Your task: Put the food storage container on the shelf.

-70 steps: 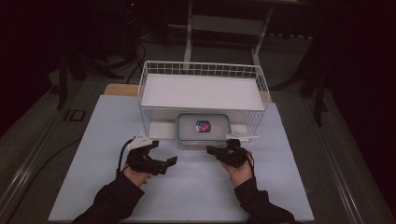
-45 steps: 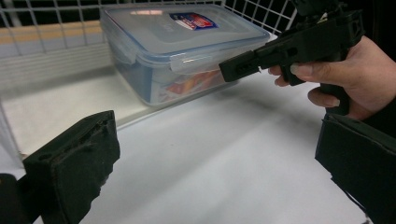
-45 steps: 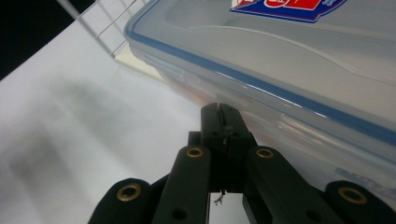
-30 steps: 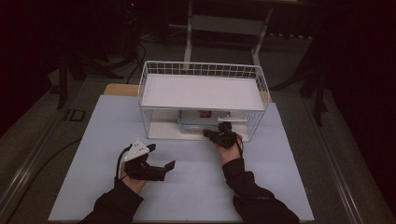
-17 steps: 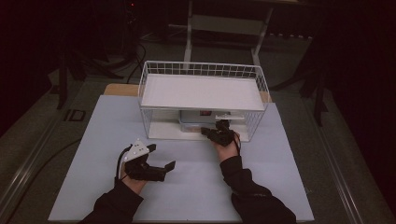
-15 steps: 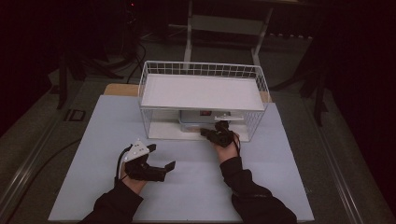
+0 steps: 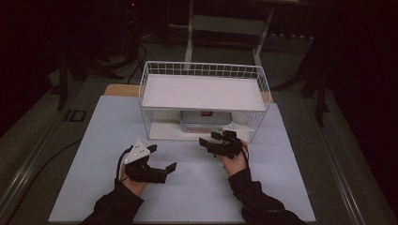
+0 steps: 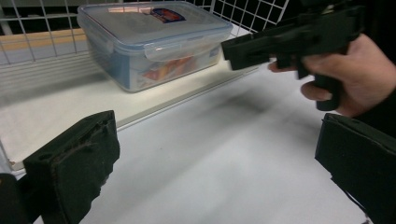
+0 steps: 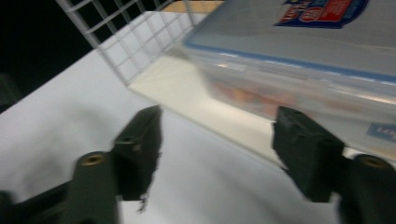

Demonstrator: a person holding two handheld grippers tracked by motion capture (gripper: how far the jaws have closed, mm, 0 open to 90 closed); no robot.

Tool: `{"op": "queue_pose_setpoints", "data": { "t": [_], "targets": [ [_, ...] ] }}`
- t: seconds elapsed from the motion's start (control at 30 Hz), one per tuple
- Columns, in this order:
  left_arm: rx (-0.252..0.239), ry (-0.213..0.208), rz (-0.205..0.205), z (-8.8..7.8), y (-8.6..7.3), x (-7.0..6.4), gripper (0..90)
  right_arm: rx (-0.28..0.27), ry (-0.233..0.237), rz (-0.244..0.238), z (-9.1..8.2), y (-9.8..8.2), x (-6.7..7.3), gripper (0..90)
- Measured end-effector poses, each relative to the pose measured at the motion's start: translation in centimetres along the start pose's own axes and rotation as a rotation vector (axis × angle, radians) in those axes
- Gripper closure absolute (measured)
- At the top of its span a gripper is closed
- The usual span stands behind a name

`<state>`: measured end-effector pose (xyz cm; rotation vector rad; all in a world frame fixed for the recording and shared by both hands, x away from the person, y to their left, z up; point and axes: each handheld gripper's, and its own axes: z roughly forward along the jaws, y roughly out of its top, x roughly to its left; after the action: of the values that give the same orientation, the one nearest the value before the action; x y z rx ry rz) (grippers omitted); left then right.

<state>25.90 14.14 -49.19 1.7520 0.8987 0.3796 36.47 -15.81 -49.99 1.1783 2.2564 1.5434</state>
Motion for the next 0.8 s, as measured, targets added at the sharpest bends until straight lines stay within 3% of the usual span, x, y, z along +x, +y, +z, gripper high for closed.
{"op": "queue_pose_setpoints", "data": {
  "t": [0.2,0.3,0.37,0.67,0.8],
  "targets": [
    [0.000,-0.007,0.012,-0.2,0.1,-0.3,0.0,-0.003,0.058,-0.059,-2.3,-0.9,1.2,21.2],
    [-0.004,-0.006,0.016,-0.3,0.2,-0.3,0.0,0.009,0.076,-0.049,-3.4,-1.5,1.4,20.1],
    [-0.005,-0.004,0.021,-0.4,0.2,-0.4,0.0,0.004,0.066,-0.068,-4.1,-1.9,1.7,18.8],
    [0.019,-0.015,0.024,-0.6,-0.3,-0.6,0.0,-0.013,0.063,-0.066,-7.5,-3.4,1.5,17.1],
    [0.028,-0.017,0.027,-0.9,-0.6,-0.6,0.0,-0.005,0.029,-0.092,-8.7,-4.3,1.4,15.2]
  ]
}}
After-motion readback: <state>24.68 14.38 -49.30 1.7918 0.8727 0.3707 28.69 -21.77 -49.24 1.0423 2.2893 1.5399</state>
